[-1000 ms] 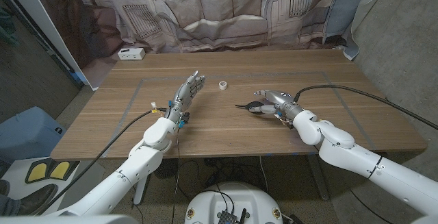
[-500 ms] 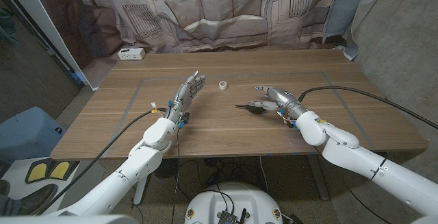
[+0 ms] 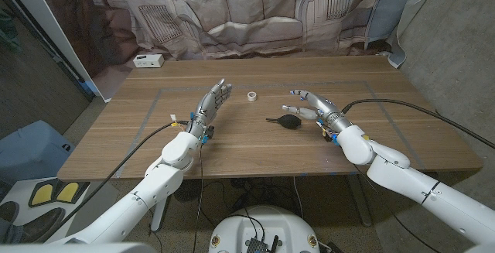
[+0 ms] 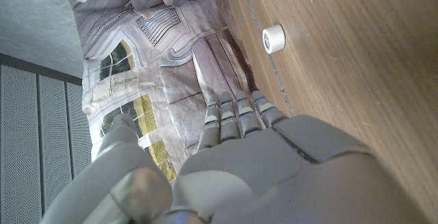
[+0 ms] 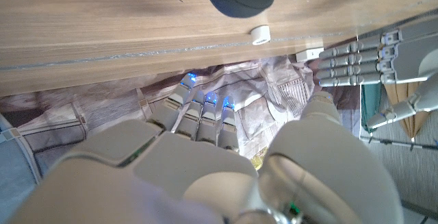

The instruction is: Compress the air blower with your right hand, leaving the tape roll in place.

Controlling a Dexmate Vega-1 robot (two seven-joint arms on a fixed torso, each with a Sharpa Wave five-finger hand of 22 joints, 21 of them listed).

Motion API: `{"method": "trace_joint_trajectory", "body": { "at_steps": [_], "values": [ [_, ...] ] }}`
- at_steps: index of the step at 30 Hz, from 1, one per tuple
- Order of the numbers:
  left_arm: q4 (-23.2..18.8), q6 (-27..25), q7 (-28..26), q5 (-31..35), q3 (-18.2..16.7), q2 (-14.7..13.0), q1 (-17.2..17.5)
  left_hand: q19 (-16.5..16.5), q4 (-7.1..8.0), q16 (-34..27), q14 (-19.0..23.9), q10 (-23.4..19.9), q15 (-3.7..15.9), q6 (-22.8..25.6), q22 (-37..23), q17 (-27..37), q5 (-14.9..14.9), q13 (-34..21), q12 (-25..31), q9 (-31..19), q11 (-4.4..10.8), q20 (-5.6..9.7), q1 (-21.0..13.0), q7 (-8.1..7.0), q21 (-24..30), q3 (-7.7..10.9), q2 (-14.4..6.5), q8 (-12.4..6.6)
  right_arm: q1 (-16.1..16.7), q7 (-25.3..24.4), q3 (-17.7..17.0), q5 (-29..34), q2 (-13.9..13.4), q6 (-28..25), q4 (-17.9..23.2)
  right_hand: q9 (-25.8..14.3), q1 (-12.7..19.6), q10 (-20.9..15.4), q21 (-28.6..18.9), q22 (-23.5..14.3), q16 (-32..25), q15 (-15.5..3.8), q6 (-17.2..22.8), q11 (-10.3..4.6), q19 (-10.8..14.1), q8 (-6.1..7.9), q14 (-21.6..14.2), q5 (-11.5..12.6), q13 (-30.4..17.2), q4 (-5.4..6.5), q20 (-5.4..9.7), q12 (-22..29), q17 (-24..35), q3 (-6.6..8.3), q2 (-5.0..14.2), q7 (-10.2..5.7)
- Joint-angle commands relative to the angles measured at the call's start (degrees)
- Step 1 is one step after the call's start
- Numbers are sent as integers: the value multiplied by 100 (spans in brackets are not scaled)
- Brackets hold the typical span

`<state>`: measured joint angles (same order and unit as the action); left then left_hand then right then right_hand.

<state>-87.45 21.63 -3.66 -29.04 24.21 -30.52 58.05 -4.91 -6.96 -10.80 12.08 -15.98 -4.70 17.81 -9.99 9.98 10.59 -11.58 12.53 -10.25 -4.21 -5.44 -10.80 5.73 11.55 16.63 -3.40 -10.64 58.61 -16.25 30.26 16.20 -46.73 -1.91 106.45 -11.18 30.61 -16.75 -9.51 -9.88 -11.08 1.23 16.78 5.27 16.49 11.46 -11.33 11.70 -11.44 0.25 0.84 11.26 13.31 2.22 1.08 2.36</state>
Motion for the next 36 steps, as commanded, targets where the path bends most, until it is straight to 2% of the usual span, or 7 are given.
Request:
{"method": "trace_joint_trajectory", "body": {
  "at_steps": [1,4,11,19,32,34,36],
  "values": [
    [86,142,187,-31,-22,-36,-66,-61,-1,-3,45,-30,19,21,-25,33,-12,-10,-15,-27,-30,6,-3,9,-18,30,-25,-36,48,-137,-243,-898,343,1065,-416,-15,-40,-25,-25,-3,2,-8,97,-33,-99,41,65,37,-13,-1,25,28,-8,1,-8,16],
    [125,179,269,-98,-35,-41,-63,-58,-2,-4,47,-26,15,17,-25,33,-12,-10,-16,-27,-23,2,-3,12,-19,30,-24,-34,63,-72,-294,-1143,420,1266,-500,-14,-42,-26,-35,-2,3,-10,107,-31,-102,44,73,39,-13,-4,31,29,-14,1,-10,6],
    [96,181,451,-214,-62,-145,-9,-63,-3,-5,51,-36,15,22,-25,33,-12,-10,-12,-27,-32,4,-3,9,-19,31,-23,-36,-5,624,-408,-2484,751,2214,-1071,-13,-58,-53,-69,0,-1,-5,143,-28,-79,53,78,43,-12,-8,37,40,-27,-5,-17,47],
    [112,199,727,-325,-36,-188,-81,-62,-4,-4,49,-43,23,31,-25,32,-12,-10,-10,-27,-31,3,-3,13,-20,32,-22,-39,-37,621,-491,-2525,849,2323,-1179,-10,-122,-80,-107,2,-20,3,193,7,-28,65,61,44,-11,13,38,49,-33,-23,-18,74],
    [67,85,446,-199,-70,-212,5,-65,-6,-2,47,-21,15,11,-24,32,-12,-10,-19,-27,-36,11,-3,7,-20,34,-19,-31,-266,1068,-625,-3173,1034,2691,-1660,-6,-234,-37,-154,6,-28,-6,151,-4,71,32,78,45,-9,48,25,30,-45,-58,-22,37],
    [87,82,429,-209,-83,-207,3,-65,-7,-1,42,-30,16,8,-24,32,-13,-10,-16,-27,-30,10,-3,9,-20,34,-18,-30,-323,1146,-627,-3242,1052,2717,-1739,-4,-263,32,-201,6,-21,20,78,59,205,0,115,49,-9,50,-61,7,-57,-62,-15,21],
    [107,104,419,-205,-94,-202,1,-65,-7,-1,43,-22,23,4,-24,32,-13,-10,-19,-27,-31,10,-3,13,-20,33,-18,-28,-374,1187,-634,-3301,1088,2744,-1821,-3,-268,52,-227,7,-12,37,37,74,288,-16,148,52,-9,46,-77,3,-64,-60,-10,54]
  ]
}}
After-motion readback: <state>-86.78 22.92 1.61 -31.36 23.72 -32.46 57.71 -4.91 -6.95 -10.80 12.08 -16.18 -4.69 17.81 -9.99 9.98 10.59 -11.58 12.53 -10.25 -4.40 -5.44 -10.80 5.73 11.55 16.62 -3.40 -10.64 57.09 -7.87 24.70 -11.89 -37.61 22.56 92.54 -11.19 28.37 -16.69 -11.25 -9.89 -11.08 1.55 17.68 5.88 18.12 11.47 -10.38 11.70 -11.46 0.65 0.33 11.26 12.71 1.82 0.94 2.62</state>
